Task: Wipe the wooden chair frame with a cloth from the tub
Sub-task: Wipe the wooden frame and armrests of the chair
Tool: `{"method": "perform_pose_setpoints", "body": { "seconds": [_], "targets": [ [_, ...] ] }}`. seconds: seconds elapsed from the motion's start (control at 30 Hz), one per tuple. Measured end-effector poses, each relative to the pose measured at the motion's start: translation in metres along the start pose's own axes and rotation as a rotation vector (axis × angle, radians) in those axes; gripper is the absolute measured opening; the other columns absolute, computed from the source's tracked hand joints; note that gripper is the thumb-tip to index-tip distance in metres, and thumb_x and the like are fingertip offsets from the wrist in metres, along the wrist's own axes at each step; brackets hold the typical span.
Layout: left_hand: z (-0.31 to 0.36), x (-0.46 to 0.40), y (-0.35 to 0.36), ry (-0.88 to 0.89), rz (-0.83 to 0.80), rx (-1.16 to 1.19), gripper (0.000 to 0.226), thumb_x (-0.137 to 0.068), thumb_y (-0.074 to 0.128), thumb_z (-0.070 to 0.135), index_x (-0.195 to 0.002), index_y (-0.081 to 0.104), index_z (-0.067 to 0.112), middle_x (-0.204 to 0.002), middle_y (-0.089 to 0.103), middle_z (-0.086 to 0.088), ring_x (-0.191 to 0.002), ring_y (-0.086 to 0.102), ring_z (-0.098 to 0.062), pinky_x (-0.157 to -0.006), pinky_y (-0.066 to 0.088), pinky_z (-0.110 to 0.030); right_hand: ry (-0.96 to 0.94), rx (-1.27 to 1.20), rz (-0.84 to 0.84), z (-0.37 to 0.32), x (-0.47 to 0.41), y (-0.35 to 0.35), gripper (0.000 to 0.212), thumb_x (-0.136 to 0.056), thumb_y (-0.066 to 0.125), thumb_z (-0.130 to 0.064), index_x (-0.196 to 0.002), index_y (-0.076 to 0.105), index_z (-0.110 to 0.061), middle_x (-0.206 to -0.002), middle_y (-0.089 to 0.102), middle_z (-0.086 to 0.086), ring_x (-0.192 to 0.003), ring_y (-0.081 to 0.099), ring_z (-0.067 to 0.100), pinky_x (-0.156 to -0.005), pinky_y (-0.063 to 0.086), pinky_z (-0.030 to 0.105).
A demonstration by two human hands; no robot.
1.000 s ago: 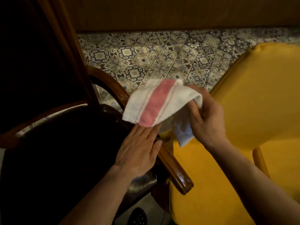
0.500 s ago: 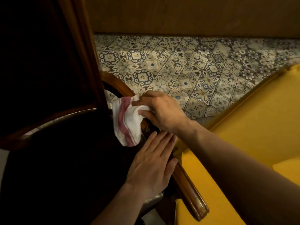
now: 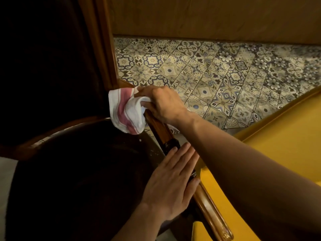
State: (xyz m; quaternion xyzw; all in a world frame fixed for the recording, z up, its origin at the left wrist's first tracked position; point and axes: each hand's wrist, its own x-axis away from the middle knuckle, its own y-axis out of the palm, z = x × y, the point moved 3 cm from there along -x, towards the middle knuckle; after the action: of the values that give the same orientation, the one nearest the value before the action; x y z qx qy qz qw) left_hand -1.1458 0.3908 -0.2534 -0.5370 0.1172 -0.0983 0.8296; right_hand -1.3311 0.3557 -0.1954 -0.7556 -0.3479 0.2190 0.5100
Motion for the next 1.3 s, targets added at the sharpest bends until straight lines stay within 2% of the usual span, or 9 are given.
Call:
{"method": "perform_pose_setpoints", "body": {
  "seconds": [0.07, 0.33, 0.7, 0.97, 1.03, 1.1, 1.17, 1.23, 1.3],
  "targets": [
    [0.001, 0.001, 0.000, 0.002, -0.002, -0.016, 0.057, -0.108, 0.021, 0.048, -0.152, 0.002, 0.016, -0.164, 0.011, -0.004, -0.156, 0.003, -0.018, -0.124, 0.005, -0.040, -0.023, -0.002, -0.027, 0.001, 0.008, -0.002, 0.061, -0.091, 0.032, -0.062, -0.119, 0.069, -0.023, -0.126, 0.070, 0.002, -0.109, 0.067, 0.030, -0.082, 0.055, 0.043],
    [0.002, 0.001, -0.001, -0.033, -0.066, 0.006, 0.060, -0.108, 0.015, 0.050, -0.157, 0.014, 0.016, -0.167, 0.015, -0.002, -0.156, -0.003, -0.013, -0.125, 0.003, -0.039, -0.035, 0.050, -0.072, 0.009, 0.056, -0.004, 0.034, -0.098, 0.055, -0.036, -0.130, 0.064, -0.028, -0.135, 0.064, -0.003, -0.120, 0.062, 0.027, -0.090, 0.052, 0.043],
    [0.011, 0.003, -0.013, -0.034, -0.054, -0.019, 0.062, -0.107, 0.020, 0.049, -0.154, 0.032, 0.010, -0.161, 0.036, -0.009, -0.153, 0.020, -0.019, -0.124, 0.002, -0.036, -0.023, 0.088, -0.110, 0.008, 0.097, -0.009, 0.033, -0.096, 0.061, -0.036, -0.130, 0.064, -0.033, -0.138, 0.061, -0.010, -0.123, 0.059, 0.024, -0.090, 0.051, 0.040],
    [0.010, 0.011, -0.026, -0.007, -0.065, 0.093, 0.065, -0.105, 0.015, 0.057, -0.158, 0.025, 0.020, -0.165, 0.023, 0.005, -0.145, -0.010, 0.002, -0.113, -0.024, -0.016, 0.053, 0.143, -0.151, 0.002, 0.110, -0.014, 0.031, -0.097, 0.060, -0.037, -0.128, 0.060, -0.036, -0.129, 0.067, -0.005, -0.111, 0.065, 0.026, -0.087, 0.054, 0.042],
    [0.004, 0.021, -0.033, -0.019, -0.057, 0.160, 0.062, -0.104, 0.016, 0.058, -0.156, 0.030, 0.027, -0.161, 0.027, 0.015, -0.145, -0.004, 0.008, -0.114, -0.012, -0.010, 0.052, 0.163, -0.175, -0.002, 0.113, -0.018, 0.030, -0.098, 0.059, -0.036, -0.127, 0.060, -0.035, -0.127, 0.067, -0.005, -0.108, 0.066, 0.026, -0.085, 0.054, 0.042],
    [-0.002, 0.033, -0.044, -0.069, -0.020, 0.171, 0.053, -0.104, 0.023, 0.058, -0.147, 0.045, 0.035, -0.153, 0.043, 0.019, -0.144, 0.024, 0.006, -0.113, 0.016, -0.013, 0.061, 0.173, -0.198, -0.007, 0.118, -0.024, 0.031, -0.097, 0.060, -0.033, -0.128, 0.060, -0.036, -0.125, 0.068, -0.005, -0.106, 0.065, 0.026, -0.085, 0.054, 0.042],
    [-0.008, 0.042, -0.058, -0.115, 0.065, 0.167, 0.036, -0.102, 0.034, 0.055, -0.124, 0.057, 0.039, -0.126, 0.061, 0.020, -0.120, 0.053, 0.001, -0.094, 0.039, -0.013, 0.114, 0.194, -0.241, -0.009, 0.124, -0.027, 0.034, -0.095, 0.063, -0.028, -0.128, 0.059, -0.036, -0.123, 0.068, -0.003, -0.104, 0.066, 0.025, -0.086, 0.055, 0.042],
    [-0.013, 0.043, -0.071, -0.175, 0.152, 0.151, 0.019, -0.097, 0.044, 0.056, -0.104, 0.052, 0.040, -0.104, 0.058, 0.020, -0.095, 0.056, -0.001, -0.075, 0.041, -0.012, 0.181, 0.226, -0.283, -0.010, 0.131, -0.028, 0.034, -0.094, 0.064, -0.027, -0.128, 0.059, -0.033, -0.122, 0.067, 0.000, -0.103, 0.065, 0.025, -0.086, 0.055, 0.042],
    [-0.019, 0.041, -0.080, -0.276, 0.158, 0.140, 0.028, -0.088, 0.049, 0.064, -0.104, 0.045, 0.040, -0.105, 0.054, 0.017, -0.095, 0.051, -0.002, -0.076, 0.043, -0.017, 0.229, 0.200, -0.285, -0.011, 0.143, -0.030, 0.033, -0.096, 0.061, -0.031, -0.128, 0.059, -0.032, -0.121, 0.067, 0.002, -0.105, 0.065, 0.028, -0.085, 0.055, 0.041]
  ]
}}
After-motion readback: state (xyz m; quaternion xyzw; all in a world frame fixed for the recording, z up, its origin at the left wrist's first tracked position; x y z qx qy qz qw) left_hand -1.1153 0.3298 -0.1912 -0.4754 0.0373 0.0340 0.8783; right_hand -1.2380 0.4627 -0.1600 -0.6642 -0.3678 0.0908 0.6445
